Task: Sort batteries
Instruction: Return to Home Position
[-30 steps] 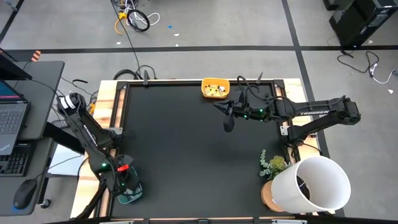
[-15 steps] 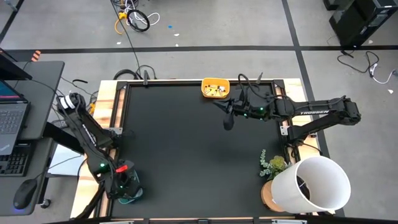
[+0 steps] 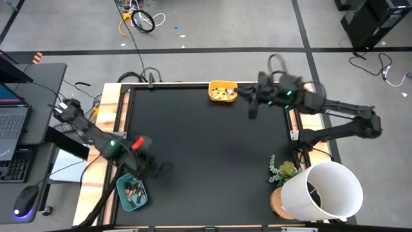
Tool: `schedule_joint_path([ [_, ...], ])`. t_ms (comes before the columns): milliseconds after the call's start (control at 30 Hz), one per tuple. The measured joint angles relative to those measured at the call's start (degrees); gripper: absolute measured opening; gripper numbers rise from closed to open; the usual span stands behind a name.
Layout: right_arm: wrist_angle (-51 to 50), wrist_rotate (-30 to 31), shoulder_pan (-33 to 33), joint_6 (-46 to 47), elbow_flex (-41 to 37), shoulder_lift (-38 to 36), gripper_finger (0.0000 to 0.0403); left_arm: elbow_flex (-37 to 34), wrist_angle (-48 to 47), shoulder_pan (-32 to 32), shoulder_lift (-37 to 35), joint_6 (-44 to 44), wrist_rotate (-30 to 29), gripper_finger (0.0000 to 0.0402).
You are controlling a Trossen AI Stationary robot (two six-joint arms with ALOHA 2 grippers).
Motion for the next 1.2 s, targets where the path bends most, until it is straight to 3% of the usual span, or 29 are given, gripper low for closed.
schedule_joint_path([
  [200,-1.05,-13.96,-12.53,3.27,-3.13,-5.38,0.0000,6.05,-12.30,7.20,-4.84,11.30,-13.69,0.0124],
  [333,-0.54,-22.67,-16.19,6.06,-6.77,-6.15,0.0000,3.05,-15.10,9.80,-13.56,12.48,-21.03,0.0096],
  [467,7.38,-29.89,-17.86,11.18,-11.68,-6.27,0.0000,-3.31,-10.01,11.60,-24.76,12.51,-28.11,0.0066],
  [633,24.89,-31.56,-20.65,17.75,-20.44,-6.24,0.0000,-11.78,-2.04,12.92,-34.76,14.37,-31.90,0.0032],
  [867,47.86,-32.19,-28.38,34.62,-33.04,-5.77,0.0000,-23.22,8.90,13.13,-42.55,17.35,-35.88,0.0013],
  [1033,57.41,-33.40,-30.98,41.20,-37.79,-5.81,0.0000,-32.45,19.21,13.13,-49.05,17.58,-42.22,0.0013],
  [1200,63.37,-34.23,-32.02,43.13,-40.91,-5.83,0.0000,-42.25,29.17,13.13,-57.27,17.63,-44.47,0.0013],
])
